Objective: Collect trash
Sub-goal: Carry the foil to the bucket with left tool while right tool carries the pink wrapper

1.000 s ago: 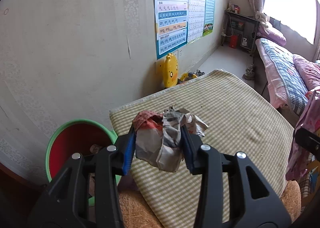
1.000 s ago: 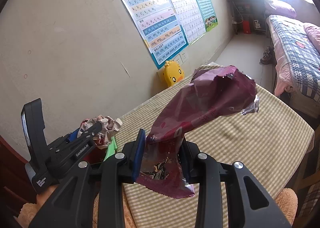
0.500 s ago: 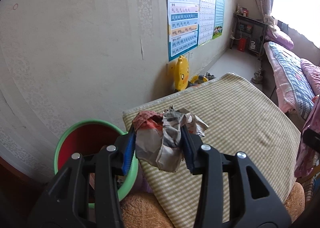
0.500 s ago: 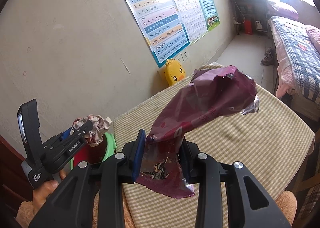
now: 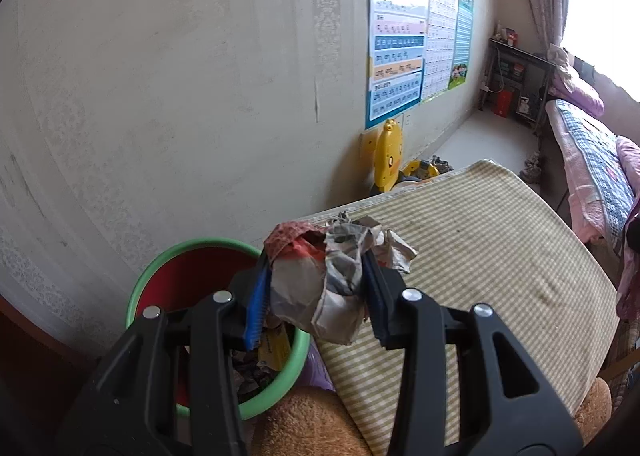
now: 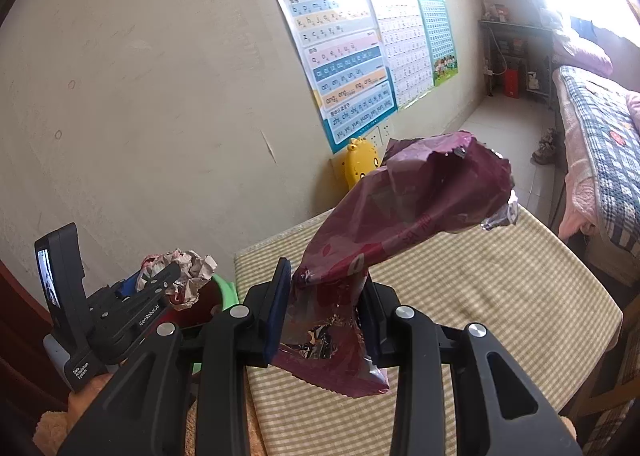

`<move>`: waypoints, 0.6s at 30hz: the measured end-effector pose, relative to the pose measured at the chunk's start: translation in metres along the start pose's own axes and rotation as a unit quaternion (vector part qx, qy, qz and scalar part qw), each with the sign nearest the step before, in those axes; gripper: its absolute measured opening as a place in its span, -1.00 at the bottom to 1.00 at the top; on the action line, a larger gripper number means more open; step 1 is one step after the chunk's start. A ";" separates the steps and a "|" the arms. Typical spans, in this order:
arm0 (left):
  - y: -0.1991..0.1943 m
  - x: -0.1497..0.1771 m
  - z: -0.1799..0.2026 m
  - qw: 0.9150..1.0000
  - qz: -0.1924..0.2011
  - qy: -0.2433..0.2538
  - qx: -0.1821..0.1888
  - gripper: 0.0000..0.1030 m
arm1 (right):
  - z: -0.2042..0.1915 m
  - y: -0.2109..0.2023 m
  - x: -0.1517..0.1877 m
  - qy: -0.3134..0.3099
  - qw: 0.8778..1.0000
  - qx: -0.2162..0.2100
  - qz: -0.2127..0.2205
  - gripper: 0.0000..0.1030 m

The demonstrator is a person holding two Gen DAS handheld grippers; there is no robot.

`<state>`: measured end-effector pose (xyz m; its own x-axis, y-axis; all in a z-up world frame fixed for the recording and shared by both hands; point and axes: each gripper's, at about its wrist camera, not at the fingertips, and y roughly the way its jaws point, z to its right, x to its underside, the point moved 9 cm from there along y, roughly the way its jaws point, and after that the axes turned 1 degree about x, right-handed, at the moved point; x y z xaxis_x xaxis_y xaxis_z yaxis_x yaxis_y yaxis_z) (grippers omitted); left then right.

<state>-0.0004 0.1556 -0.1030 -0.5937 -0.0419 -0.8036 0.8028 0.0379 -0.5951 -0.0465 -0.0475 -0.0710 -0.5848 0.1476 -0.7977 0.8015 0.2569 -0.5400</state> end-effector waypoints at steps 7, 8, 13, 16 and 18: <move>0.004 0.004 -0.017 1.000 -0.005 -0.013 -0.010 -0.22 | -0.015 0.007 -0.001 -0.016 1.000 -0.004 -0.006 -0.39; 0.005 0.005 -0.019 1.000 -0.006 -0.015 -0.011 -0.22 | -0.017 0.008 -0.001 -0.018 1.000 -0.005 -0.007 -0.39; 0.008 0.007 -0.023 1.000 -0.011 -0.019 -0.010 -0.22 | -0.028 0.015 -0.003 -0.028 0.999 -0.010 -0.012 -0.39; 0.010 0.007 -0.028 1.000 -0.011 -0.021 -0.013 -0.22 | -0.034 0.018 -0.002 -0.035 0.999 -0.013 -0.016 -0.39; 0.012 0.008 -0.032 0.999 -0.013 -0.025 -0.015 -0.22 | -0.039 0.021 -0.003 -0.040 0.999 -0.015 -0.018 -0.39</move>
<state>0.0028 0.1879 -0.1172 -0.6104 -0.0936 -0.7866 0.7845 0.0654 -0.6166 -0.0329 -0.0057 -0.0694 -0.5997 0.0613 -0.7979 0.7758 0.2891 -0.5609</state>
